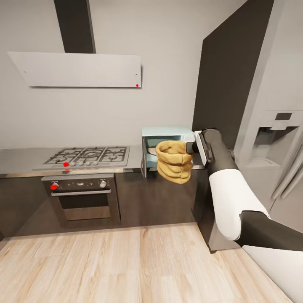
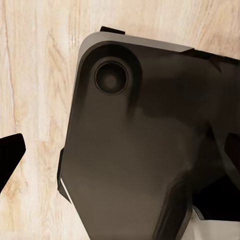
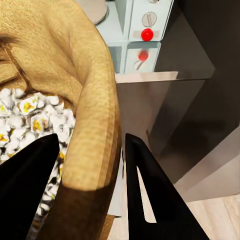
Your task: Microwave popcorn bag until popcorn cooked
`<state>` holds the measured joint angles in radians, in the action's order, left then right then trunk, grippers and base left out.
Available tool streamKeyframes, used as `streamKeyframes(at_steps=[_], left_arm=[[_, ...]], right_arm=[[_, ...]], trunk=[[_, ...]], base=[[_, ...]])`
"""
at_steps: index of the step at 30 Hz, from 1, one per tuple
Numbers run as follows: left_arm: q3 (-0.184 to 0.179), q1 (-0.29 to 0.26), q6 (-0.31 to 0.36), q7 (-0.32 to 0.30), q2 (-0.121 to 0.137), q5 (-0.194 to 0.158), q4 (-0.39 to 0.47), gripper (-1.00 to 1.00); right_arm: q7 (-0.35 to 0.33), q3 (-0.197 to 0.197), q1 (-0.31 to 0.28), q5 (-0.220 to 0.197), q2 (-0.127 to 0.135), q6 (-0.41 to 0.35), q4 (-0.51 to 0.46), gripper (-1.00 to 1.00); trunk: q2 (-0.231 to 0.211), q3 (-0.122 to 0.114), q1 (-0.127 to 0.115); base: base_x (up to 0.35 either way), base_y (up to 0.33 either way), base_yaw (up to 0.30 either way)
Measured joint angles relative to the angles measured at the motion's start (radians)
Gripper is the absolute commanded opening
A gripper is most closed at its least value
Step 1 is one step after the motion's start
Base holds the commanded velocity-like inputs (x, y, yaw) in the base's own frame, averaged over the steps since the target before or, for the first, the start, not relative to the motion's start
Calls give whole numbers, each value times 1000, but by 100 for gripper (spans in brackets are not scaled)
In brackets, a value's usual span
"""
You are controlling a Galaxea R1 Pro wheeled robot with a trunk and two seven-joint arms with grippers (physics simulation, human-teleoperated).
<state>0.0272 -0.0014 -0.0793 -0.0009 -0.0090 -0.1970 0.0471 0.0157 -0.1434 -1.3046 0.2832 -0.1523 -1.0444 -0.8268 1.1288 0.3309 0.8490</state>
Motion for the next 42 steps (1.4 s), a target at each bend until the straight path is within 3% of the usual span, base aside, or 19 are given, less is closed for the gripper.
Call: streamKeyframes(at_steps=[20, 42], left_arm=[[0, 0, 0, 0, 0, 0, 0, 100], [0, 0, 0, 0, 0, 0, 0, 100]], right_arm=[[5, -5, 0, 6, -4, 0, -4, -100], [6, -5, 11, -3, -3, 0, 15, -100]], trunk=[[0, 0, 0], [0, 0, 0]], base=[[271, 0, 0], [9, 0, 0]])
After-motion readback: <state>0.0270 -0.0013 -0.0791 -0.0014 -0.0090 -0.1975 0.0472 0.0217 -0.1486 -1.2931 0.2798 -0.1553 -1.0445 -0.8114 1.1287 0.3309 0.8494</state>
